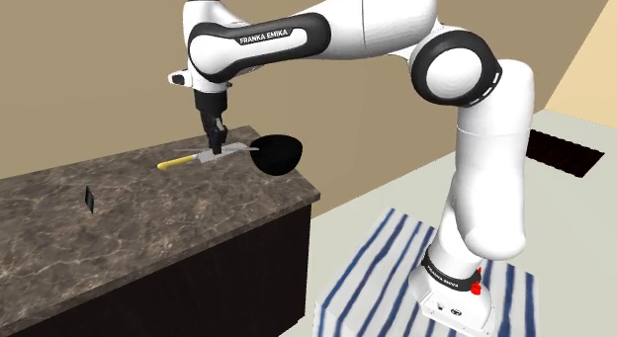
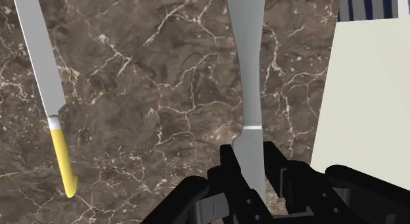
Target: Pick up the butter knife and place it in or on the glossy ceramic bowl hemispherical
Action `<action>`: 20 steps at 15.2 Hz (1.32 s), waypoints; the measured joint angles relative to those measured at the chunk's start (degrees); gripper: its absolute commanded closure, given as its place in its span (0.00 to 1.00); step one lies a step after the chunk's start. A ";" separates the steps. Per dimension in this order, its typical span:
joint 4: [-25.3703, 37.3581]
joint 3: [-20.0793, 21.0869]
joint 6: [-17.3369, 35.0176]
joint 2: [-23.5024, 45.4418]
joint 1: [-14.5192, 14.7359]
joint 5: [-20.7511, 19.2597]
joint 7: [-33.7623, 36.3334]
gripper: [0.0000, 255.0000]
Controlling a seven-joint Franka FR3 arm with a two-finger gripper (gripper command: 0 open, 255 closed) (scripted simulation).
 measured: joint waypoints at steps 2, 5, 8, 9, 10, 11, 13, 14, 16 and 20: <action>-2.52 -0.69 0.81 -1.61 -1.44 0.47 -2.21 1.00; -5.71 -2.01 1.26 -4.19 -3.92 1.23 -6.16 1.00; -7.33 -3.30 0.95 -5.89 -6.05 1.81 -9.68 1.00; -8.96 -3.78 1.56 -6.86 -6.81 2.03 -11.01 1.00; -10.00 -4.31 1.88 -7.48 -7.59 2.23 -12.42 1.00; -10.28 -4.71 1.68 -7.89 -8.18 2.37 -13.45 1.00; -10.62 -5.74 1.34 -8.41 -9.63 2.69 -15.96 1.00; -10.22 -6.32 1.14 -8.13 -10.45 2.88 -17.37 1.00; -11.57 -7.22 1.62 -8.81 -11.69 3.16 -19.66 1.00; -13.99 -7.44 4.07 -8.70 -12.02 3.35 -20.55 1.00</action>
